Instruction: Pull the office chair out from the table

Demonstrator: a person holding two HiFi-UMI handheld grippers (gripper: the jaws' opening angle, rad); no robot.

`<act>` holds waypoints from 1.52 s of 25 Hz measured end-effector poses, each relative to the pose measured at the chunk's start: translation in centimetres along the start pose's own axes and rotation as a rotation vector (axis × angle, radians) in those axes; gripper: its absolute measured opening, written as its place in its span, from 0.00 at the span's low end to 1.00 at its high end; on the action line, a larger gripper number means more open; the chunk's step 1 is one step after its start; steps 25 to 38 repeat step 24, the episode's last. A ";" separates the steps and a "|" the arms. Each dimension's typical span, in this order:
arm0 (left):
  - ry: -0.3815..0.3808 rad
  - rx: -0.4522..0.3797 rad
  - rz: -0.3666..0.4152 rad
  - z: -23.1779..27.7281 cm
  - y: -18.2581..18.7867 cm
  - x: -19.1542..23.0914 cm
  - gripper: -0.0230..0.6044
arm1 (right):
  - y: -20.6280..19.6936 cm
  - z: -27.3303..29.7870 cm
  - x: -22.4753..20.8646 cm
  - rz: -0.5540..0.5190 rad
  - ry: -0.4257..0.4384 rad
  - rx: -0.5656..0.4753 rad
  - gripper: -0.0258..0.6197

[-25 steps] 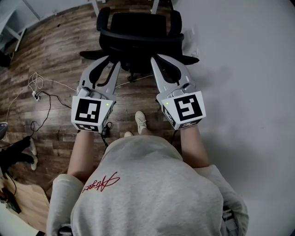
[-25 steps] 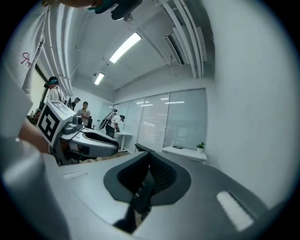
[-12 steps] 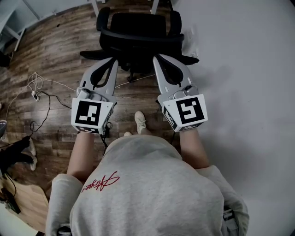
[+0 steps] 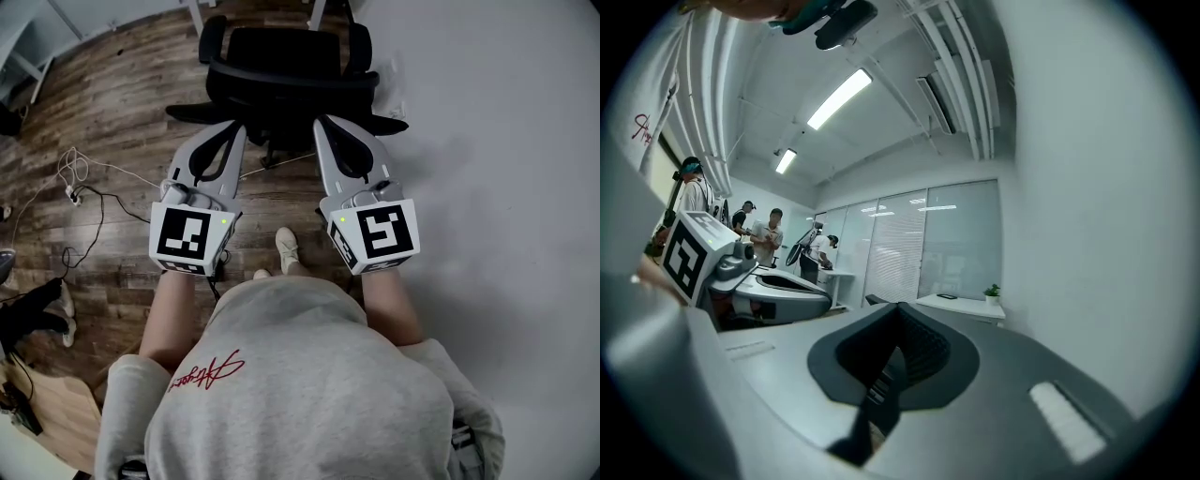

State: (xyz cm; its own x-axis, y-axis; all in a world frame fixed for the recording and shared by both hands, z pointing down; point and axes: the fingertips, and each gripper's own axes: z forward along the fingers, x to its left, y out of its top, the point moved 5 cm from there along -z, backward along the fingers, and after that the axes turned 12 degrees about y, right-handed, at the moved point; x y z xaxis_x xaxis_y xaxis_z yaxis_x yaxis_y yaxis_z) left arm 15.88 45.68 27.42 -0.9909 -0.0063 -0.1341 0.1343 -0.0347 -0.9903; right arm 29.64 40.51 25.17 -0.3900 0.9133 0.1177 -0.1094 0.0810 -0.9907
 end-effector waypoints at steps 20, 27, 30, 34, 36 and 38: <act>-0.010 0.002 -0.002 -0.3 0.0 -0.4 0.03 | -0.3 -0.2 0.4 0.007 0.006 -0.003 0.04; -0.012 -0.002 -0.007 -0.4 0.1 -0.4 0.03 | -0.2 -0.3 0.5 0.005 0.007 -0.003 0.04; -0.012 -0.002 -0.007 -0.4 0.1 -0.4 0.03 | -0.2 -0.3 0.5 0.005 0.007 -0.003 0.04; -0.012 -0.002 -0.007 -0.4 0.1 -0.4 0.03 | -0.2 -0.3 0.5 0.005 0.007 -0.003 0.04; -0.012 -0.002 -0.007 -0.4 0.1 -0.4 0.03 | -0.2 -0.3 0.5 0.005 0.007 -0.003 0.04; -0.012 -0.002 -0.007 -0.4 0.1 -0.4 0.03 | -0.2 -0.3 0.5 0.005 0.007 -0.003 0.04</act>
